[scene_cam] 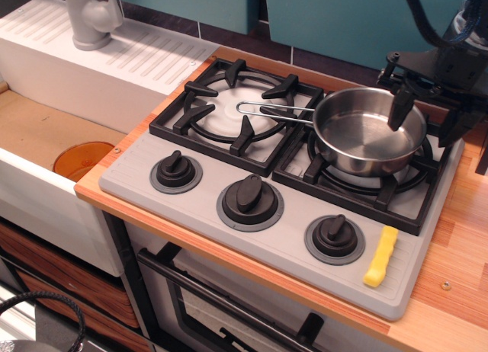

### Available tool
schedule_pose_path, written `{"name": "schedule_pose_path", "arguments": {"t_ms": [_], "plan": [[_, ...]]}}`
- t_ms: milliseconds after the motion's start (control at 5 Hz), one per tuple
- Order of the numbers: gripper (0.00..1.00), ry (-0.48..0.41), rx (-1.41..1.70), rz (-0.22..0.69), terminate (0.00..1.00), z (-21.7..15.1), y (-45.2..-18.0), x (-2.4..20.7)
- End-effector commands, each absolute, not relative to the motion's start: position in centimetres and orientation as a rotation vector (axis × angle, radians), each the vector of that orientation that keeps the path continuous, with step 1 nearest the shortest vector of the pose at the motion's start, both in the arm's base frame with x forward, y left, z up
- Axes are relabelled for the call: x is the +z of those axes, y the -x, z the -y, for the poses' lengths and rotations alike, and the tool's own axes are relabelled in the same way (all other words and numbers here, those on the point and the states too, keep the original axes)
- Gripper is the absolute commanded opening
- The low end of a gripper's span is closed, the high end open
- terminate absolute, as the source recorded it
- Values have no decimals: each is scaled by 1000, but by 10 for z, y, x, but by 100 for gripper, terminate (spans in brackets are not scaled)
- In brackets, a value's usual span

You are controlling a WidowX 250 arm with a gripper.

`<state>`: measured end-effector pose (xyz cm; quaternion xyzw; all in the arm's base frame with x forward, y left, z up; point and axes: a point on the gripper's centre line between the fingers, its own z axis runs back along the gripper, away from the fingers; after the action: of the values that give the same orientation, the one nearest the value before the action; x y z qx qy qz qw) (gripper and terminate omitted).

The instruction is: Put pot or pan on stove and put fry in pot or pan

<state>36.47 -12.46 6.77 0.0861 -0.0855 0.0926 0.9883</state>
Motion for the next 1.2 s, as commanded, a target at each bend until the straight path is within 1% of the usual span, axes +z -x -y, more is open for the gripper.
{"name": "schedule_pose_path", "arguments": {"t_ms": [0, 200, 800, 1000], "plan": [[100, -151, 133, 182, 0, 107, -354, 120], [100, -129, 83, 174, 0, 101, -348, 127], [100, -129, 83, 174, 0, 101, -348, 127], [100, -151, 93, 187, 0, 109, -332, 124]]}}
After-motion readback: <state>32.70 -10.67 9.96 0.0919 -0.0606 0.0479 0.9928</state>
